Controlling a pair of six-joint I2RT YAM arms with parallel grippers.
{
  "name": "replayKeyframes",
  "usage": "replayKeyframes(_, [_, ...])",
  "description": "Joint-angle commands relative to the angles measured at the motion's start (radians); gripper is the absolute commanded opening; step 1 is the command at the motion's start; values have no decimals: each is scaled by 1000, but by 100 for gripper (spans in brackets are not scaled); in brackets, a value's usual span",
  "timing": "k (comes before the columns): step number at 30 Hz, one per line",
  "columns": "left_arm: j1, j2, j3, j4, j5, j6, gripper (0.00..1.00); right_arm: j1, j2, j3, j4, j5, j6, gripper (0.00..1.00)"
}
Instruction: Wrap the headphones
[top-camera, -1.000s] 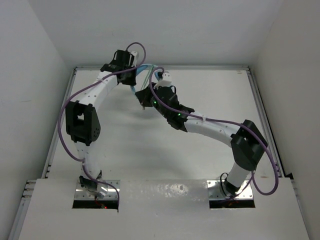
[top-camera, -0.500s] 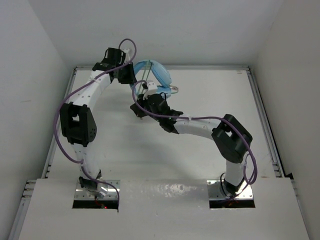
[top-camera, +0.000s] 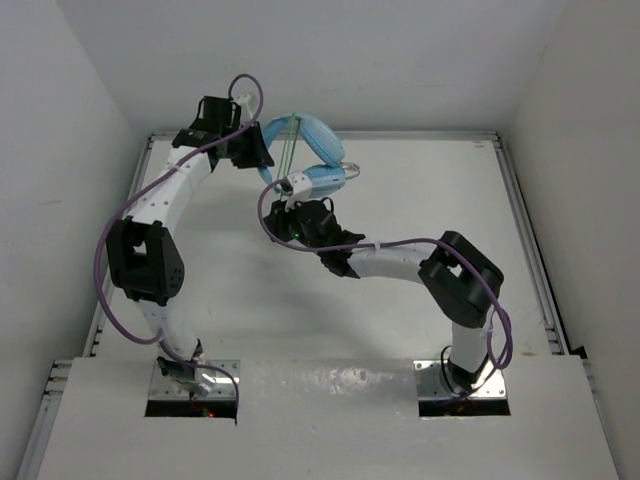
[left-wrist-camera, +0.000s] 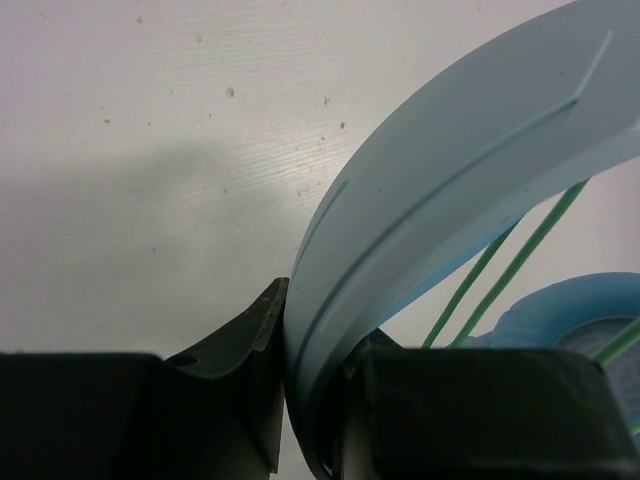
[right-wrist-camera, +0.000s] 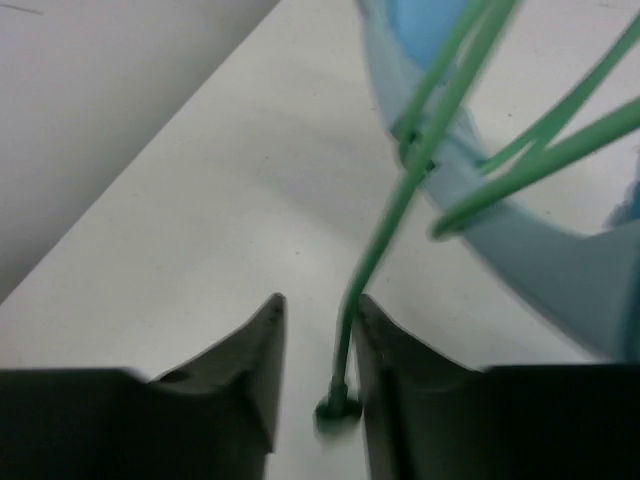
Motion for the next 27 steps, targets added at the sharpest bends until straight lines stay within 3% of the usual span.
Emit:
replayKeyframes(1, [3, -89, 14, 84, 80, -46, 0, 4, -11, -24, 81, 58, -35, 39])
replayKeyframes(3, [7, -89, 17, 85, 74, -43, 0, 4, -19, -40, 101, 56, -43, 51])
replayKeyframes(6, [30, -67, 41, 70, 85, -47, 0, 4, -35, -77, 114, 26, -81, 77])
replayKeyframes(7, [39, -57, 64, 64, 94, -47, 0, 4, -45, -100, 114, 21, -87, 90])
replayKeyframes(9, [59, -39, 77, 53, 99, -47, 0, 4, -55, -133, 113, 20, -101, 99])
replayKeyframes(18, [98, -5, 97, 45, -31, 0, 0, 5, -157, -287, 87, -83, -185, 99])
replayKeyframes(27, [224, 229, 285, -4, -127, -12, 0, 4, -348, -437, 6, -28, -228, 99])
